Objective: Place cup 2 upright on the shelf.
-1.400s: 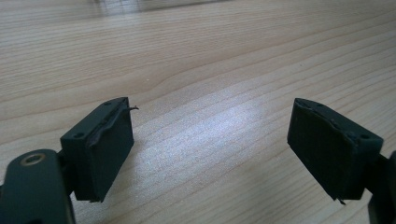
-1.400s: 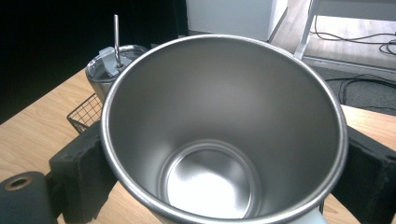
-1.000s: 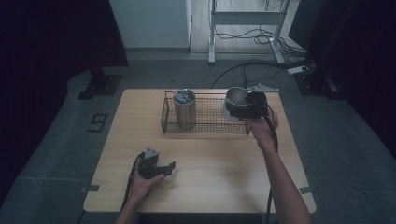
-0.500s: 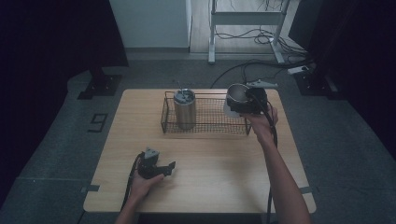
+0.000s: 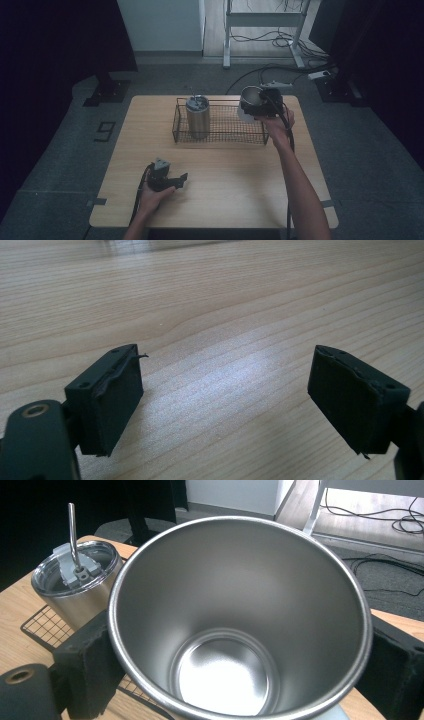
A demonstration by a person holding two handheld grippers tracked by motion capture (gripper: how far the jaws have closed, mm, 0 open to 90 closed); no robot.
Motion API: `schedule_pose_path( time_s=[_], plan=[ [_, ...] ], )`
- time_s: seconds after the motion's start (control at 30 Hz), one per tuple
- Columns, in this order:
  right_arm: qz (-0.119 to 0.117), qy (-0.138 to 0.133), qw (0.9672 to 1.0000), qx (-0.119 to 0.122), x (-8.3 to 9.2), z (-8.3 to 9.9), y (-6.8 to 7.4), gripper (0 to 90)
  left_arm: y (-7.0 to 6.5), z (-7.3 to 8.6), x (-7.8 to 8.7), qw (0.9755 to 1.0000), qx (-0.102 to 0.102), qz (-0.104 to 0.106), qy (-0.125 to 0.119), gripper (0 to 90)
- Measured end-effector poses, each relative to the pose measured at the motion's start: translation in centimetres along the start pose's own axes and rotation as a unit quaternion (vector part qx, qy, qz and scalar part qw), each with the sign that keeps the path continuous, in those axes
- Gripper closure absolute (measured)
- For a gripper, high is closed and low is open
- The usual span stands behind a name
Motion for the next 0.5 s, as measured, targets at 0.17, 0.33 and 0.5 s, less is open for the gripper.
schedule_pose_path(
  time_s=[0.17, 0.33, 0.5],
  plan=[
    [0.002, 0.006, 1.0000, 0.005, -0.7, -0.3, 0.1, 7.2, 0.1, 0.0, 0.0, 1.0000, 0.001, 0.000, -0.001, 14.6],
    [0.008, 0.011, 0.9999, 0.002, -1.5, -0.6, -0.1, 7.2, 0.1, 0.0, 0.1, 1.0000, 0.002, 0.000, -0.002, 14.6],
    [0.010, 0.015, 0.9998, 0.004, -2.2, -0.9, -0.3, 7.2, 0.2, 0.0, 0.1, 1.0000, 0.001, 0.001, -0.002, 14.6]
  ],
)
Point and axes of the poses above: each handheld gripper's, and its own axes: x roughly backward along the jaws, z roughly out of its underside, y roughly to its left, the point moved 3 cm from there along -x, roughly forward along the jaws, and after that the axes turned 14 degrees about -x, right-handed, at the moved point
